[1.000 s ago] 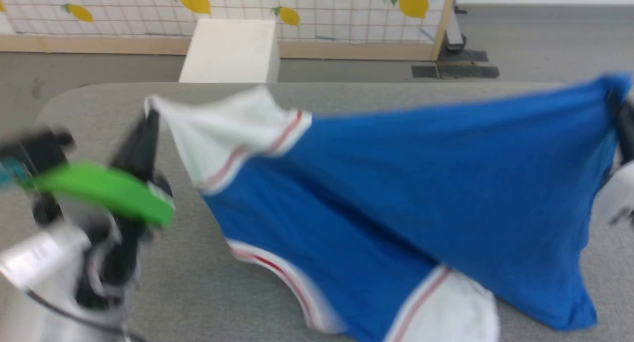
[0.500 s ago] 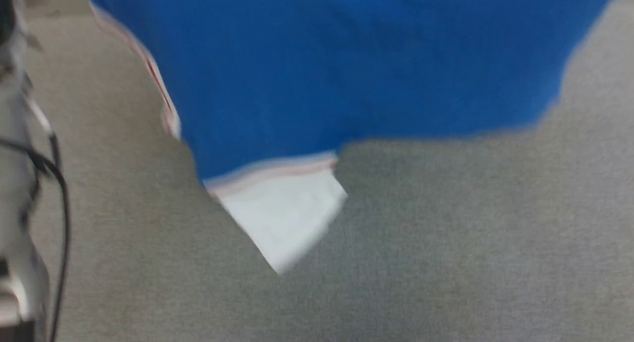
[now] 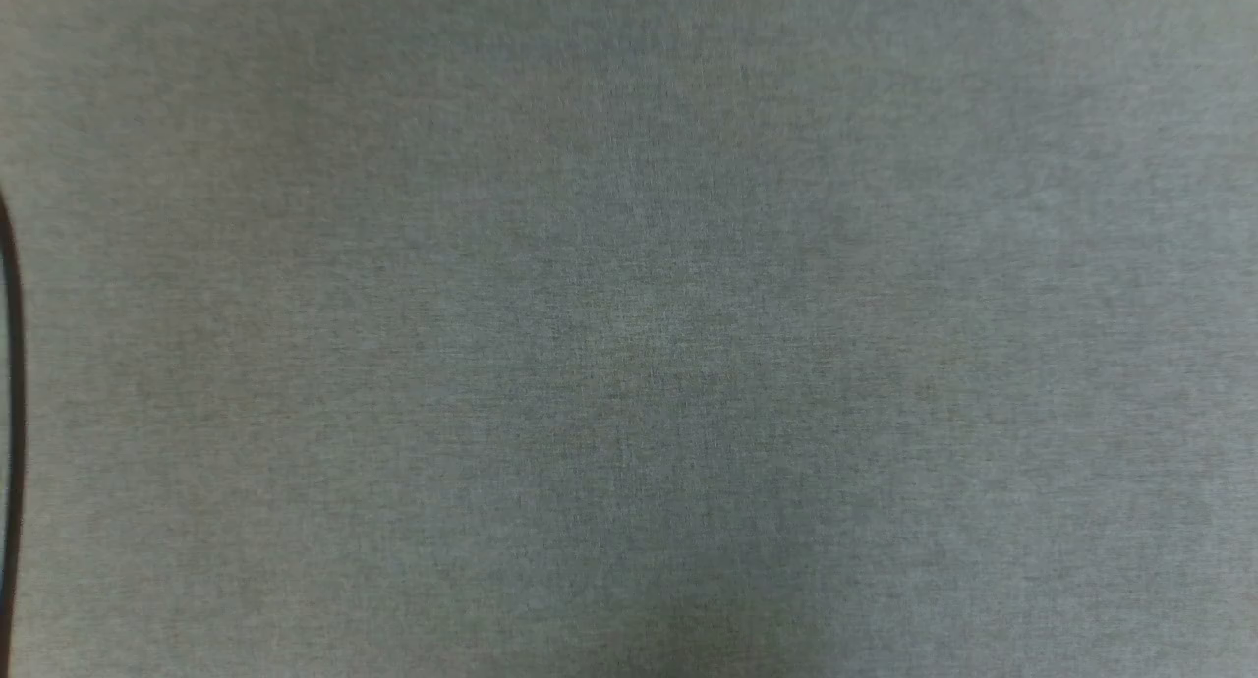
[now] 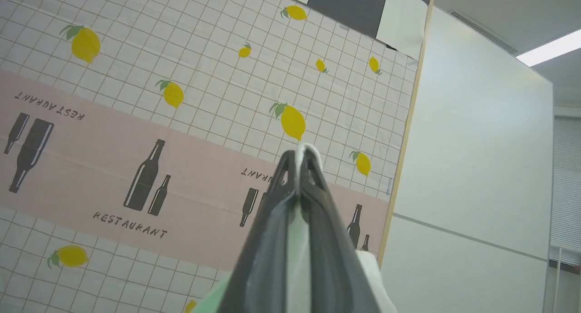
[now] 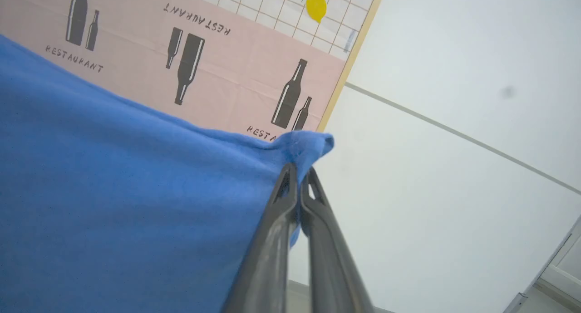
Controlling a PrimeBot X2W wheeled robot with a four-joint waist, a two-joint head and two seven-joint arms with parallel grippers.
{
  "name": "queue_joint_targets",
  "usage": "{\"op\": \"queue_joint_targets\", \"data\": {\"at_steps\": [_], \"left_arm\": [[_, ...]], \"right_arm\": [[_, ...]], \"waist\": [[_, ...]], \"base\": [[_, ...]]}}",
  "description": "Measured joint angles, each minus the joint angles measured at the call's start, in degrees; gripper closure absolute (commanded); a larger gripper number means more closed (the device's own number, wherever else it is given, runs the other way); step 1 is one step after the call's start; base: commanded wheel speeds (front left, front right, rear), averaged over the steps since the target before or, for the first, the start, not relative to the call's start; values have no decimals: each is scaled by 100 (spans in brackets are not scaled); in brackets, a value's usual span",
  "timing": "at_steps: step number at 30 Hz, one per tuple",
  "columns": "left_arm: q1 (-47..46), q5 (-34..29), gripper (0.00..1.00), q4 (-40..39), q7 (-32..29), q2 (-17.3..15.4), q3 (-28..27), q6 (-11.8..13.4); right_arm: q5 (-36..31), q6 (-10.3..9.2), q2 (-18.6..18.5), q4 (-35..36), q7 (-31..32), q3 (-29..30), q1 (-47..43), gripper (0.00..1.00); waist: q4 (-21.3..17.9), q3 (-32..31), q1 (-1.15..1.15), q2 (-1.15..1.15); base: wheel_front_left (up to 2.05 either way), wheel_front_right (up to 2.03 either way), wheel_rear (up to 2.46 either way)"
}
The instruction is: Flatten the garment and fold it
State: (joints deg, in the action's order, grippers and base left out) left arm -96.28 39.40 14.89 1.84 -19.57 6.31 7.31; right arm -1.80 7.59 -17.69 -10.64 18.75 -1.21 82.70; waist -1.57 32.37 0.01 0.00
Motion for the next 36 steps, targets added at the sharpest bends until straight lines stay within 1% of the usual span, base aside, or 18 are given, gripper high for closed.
{"op": "queue_joint_targets", "data": {"at_steps": [3, 6, 8, 11, 14, 16, 17, 19, 23, 25, 28, 32, 36], "left_arm": [[88, 80, 100, 281, 133, 24, 14, -252], [685, 109, 100, 594, 133, -51, 165, -552], [1266, 109, 100, 750, 80, -155, 315, -775], [2291, 178, 100, 840, -34, -257, 428, -944], [3438, 252, 100, 714, -227, -397, 552, -1016], [4253, 344, 100, 475, -482, -510, 652, -1073], [4712, 430, 100, 307, -565, -566, 650, -1063], [5534, 671, 100, -51, -722, -631, 575, -960], [7285, 1223, 100, -943, -1154, -682, 438, -617], [8203, 1368, 100, -1403, -1402, -762, 461, -425], [9289, 1558, 100, -1878, -1647, -791, 542, -188], [10234, 1637, 100, -2187, -1762, -780, 638, 82], [10686, 1773, 100, -2320, -1771, -679, 647, 292]], "right_arm": [[0, 0, 114, -246, -366, -12, -175, 100], [168, 0, 188, -554, -677, -93, -820, 100], [332, 0, 218, -739, -822, -181, -1347, 100], [643, 0, 259, -921, -936, -280, -2175, 100], [1015, 0, 287, -1027, -1004, -314, -3004, 100], [1285, 0, 290, -1026, -976, -364, -3535, 100], [1394, 0, 311, -998, -960, -342, -3817, 100], [1562, 0, 324, -915, -909, -287, -4303, 100], [1730, 0, 324, -673, -737, -176, -5274, 100], [1745, 0, 324, -528, -623, -147, -5741, 100], [1682, 0, 324, -330, -479, 20, -6306, 100], [1559, 0, 383, -87, -176, 231, -6942, 100], [1426, 0, 449, 119, 160, 327, -7459, 100]], "waist": [[9, 111, 1, 0], [37, 71, 0, 0], [52, -14, 0, 0], [81, -204, 0, 0], [131, -459, -1, 0], [177, -655, -1, 0], [203, -769, -1, 0], [249, -978, -1, 0], [340, -1415, -1, 0], [384, -1634, -2, 0], [445, -1909, -2, 0], [523, -2203, -2, 0], [581, -2396, -2, 0]], "base": [[0, 0, 0], [0, 0, 0], [0, 0, 0], [0, 0, 0], [0, 0, 0], [0, 0, 0], [0, 0, 0], [0, 0, 0], [0, 0, 0], [0, 0, 0], [0, 0, 0], [0, 0, 0], [0, 0, 0]]}}
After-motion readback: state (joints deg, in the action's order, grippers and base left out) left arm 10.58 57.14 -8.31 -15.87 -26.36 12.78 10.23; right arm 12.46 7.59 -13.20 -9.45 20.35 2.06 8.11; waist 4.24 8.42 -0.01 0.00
